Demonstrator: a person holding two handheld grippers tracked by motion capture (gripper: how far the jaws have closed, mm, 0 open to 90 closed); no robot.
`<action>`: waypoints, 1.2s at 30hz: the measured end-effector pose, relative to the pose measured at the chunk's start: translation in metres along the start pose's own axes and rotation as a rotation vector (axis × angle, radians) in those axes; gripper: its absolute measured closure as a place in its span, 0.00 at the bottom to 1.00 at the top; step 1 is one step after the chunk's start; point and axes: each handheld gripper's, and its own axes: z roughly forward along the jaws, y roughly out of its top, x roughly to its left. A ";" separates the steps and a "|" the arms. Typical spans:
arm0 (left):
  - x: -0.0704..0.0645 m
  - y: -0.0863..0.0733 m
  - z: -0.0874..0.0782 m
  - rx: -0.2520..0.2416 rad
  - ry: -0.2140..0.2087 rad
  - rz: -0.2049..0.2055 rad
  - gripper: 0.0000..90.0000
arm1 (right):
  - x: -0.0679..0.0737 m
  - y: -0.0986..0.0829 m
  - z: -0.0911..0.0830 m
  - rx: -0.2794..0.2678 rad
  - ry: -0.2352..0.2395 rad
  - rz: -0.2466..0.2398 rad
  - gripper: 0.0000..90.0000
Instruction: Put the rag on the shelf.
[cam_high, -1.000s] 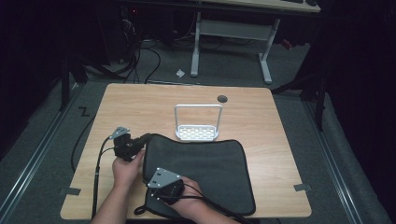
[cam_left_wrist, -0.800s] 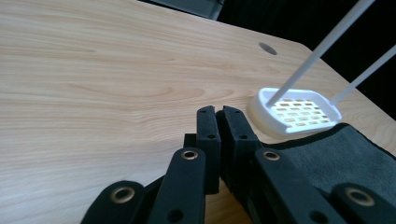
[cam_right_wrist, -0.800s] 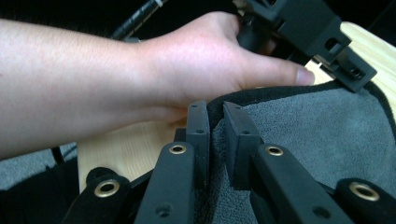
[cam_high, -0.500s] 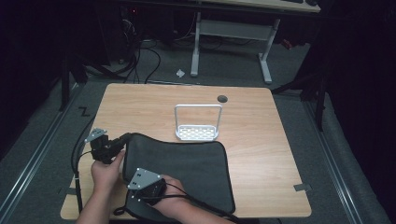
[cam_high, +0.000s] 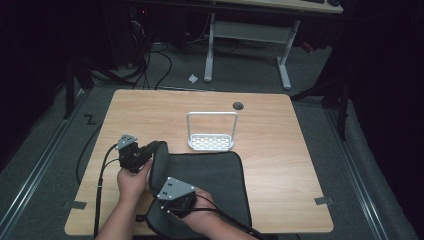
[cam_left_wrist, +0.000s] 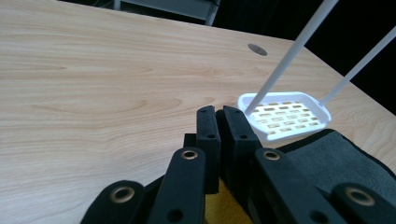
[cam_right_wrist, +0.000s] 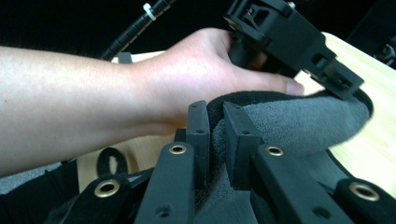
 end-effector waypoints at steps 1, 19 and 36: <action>-0.002 0.001 0.001 -0.004 -0.002 -0.004 0.96 | -0.002 -0.003 -0.004 0.000 -0.007 0.003 0.91; -0.080 0.011 0.045 0.042 -0.043 0.106 0.95 | -0.038 -0.055 -0.079 -0.010 -0.129 0.084 0.91; -0.133 0.010 0.093 0.136 -0.089 0.155 0.95 | -0.063 -0.105 -0.123 0.070 -0.186 0.175 0.91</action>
